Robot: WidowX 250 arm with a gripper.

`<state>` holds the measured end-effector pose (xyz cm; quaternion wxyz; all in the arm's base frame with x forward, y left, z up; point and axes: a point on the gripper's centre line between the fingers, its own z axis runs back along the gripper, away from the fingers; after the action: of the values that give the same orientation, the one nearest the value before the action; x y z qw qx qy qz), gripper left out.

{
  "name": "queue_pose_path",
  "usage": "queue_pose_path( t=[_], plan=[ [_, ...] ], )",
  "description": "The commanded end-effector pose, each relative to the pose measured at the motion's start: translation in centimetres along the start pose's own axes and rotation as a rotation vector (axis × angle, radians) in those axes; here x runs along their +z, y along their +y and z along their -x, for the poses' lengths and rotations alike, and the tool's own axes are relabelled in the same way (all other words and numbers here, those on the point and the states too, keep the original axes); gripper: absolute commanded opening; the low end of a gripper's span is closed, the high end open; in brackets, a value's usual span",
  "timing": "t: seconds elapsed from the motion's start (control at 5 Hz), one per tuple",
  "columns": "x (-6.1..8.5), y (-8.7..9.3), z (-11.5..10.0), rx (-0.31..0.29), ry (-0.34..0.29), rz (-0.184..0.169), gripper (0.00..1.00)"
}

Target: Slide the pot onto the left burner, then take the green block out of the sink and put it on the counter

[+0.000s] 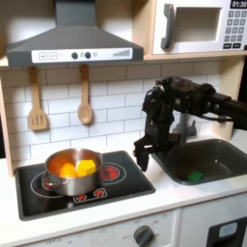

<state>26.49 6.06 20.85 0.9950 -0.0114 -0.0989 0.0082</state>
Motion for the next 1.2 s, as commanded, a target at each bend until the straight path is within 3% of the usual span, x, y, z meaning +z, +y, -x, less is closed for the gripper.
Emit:
queue_pose_path(
  t=[0.0, 1.0],
  plan=[
    [0.00, 0.01, -0.02, 0.000, -0.001, 0.000, 1.00],
    [0.00, 0.01, -0.02, 0.000, -0.001, 0.000, 1.00]
  ],
)
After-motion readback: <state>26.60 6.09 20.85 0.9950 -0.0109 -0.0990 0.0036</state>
